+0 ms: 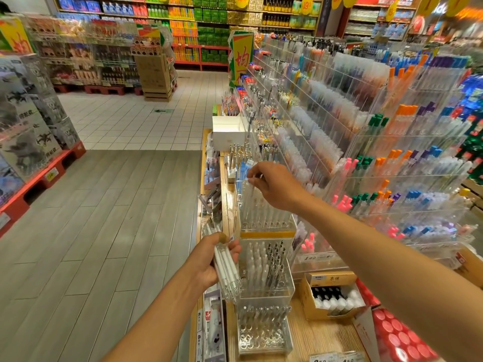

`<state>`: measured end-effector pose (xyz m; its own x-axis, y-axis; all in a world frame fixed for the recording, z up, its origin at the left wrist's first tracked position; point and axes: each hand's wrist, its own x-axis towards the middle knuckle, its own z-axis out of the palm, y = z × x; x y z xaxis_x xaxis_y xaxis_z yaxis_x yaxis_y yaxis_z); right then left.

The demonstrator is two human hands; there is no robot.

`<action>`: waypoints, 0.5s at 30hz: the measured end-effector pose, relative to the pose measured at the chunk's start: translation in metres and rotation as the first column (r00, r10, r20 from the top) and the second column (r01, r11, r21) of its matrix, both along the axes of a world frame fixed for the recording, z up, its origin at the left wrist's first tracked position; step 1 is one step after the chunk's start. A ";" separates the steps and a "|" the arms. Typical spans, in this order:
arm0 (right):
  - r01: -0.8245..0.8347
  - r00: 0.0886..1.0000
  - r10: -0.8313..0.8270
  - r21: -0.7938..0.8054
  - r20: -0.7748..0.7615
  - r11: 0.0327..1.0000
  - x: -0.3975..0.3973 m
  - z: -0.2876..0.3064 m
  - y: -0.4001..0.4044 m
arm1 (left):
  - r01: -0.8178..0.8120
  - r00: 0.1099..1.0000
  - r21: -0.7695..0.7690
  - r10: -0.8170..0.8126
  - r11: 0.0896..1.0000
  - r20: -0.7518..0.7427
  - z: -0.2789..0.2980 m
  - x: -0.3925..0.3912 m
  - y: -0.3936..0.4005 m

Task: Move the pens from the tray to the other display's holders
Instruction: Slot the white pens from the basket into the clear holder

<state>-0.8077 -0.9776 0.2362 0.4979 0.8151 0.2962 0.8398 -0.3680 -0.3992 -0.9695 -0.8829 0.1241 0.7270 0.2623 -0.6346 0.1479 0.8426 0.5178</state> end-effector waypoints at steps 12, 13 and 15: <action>-0.049 0.985 0.075 -0.170 0.153 0.984 0.000 -0.014 0.013 | 0.062 0.998 0.055 -0.064 0.997 0.025 0.008 0.004 -0.005; -0.045 0.983 0.075 -0.177 0.169 0.983 0.000 -0.014 0.013 | 0.074 0.997 0.052 -0.076 0.996 0.032 0.009 0.004 -0.005; -0.034 0.974 0.069 -0.163 0.215 0.986 -0.002 -0.017 0.011 | 0.096 0.994 0.052 -0.099 0.994 0.041 0.009 0.005 -0.007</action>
